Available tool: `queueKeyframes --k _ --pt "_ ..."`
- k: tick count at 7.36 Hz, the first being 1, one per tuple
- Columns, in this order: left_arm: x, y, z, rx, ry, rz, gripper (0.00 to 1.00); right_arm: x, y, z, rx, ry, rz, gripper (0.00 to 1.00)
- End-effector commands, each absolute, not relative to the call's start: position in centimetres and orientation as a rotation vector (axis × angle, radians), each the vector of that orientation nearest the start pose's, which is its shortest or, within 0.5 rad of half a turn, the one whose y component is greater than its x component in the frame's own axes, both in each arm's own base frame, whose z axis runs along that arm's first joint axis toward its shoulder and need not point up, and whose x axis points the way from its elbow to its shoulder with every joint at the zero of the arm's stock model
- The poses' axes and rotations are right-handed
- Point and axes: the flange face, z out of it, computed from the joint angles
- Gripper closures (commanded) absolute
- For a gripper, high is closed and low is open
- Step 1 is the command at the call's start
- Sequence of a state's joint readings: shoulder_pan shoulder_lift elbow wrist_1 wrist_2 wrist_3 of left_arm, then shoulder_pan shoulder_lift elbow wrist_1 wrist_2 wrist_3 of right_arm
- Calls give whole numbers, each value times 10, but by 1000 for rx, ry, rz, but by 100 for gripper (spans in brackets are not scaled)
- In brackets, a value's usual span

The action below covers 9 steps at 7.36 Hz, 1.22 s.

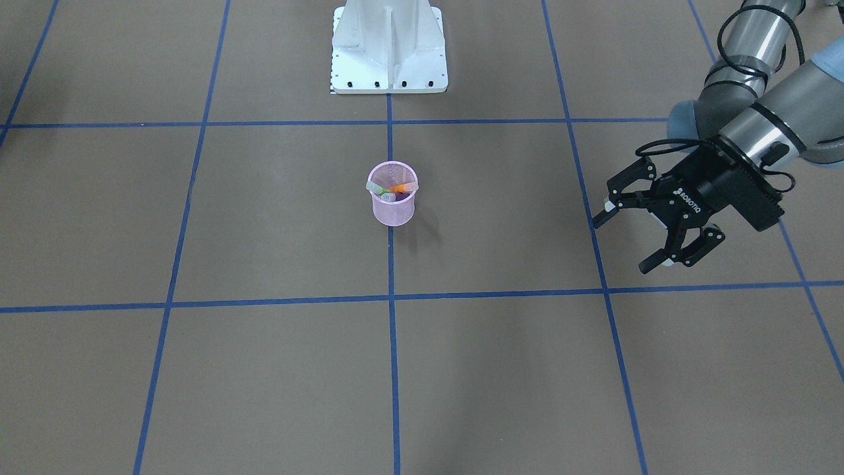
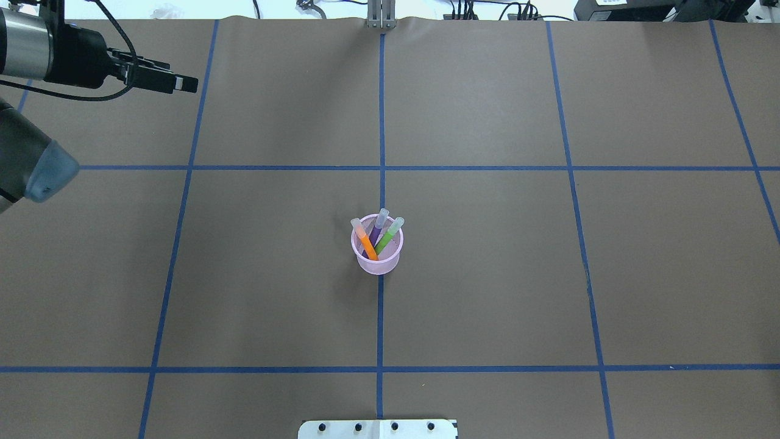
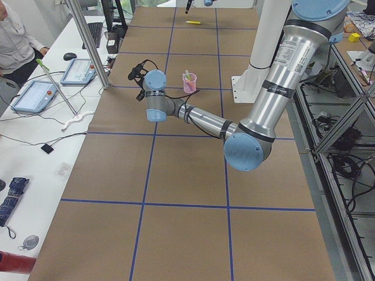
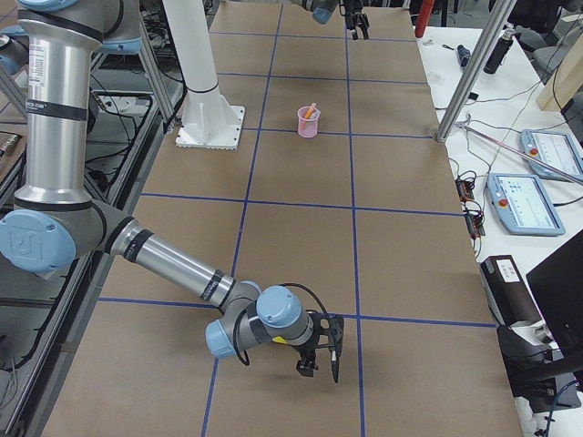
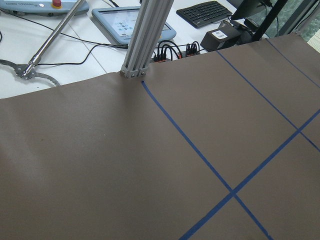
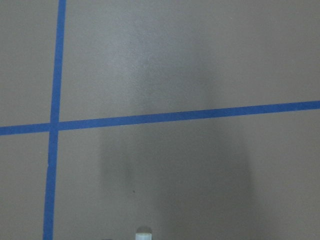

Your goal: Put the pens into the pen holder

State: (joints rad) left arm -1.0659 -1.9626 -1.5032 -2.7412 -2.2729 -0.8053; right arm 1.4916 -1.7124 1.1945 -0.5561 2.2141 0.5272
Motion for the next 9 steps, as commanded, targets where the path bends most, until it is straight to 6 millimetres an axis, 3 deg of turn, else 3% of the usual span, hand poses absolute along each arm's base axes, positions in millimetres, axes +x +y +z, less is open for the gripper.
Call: queueKeyframes --k 1,5,9 --pt "241 -573 337 778 1305 286 1 -1 -406 799 296 -727 304 8" --pt "242 -572 339 778 1301 281 1 -16 -387 810 286 -704 261 39" --pt "241 -573 339 781 1300 280 1 -24 -380 814 277 -687 232 43"
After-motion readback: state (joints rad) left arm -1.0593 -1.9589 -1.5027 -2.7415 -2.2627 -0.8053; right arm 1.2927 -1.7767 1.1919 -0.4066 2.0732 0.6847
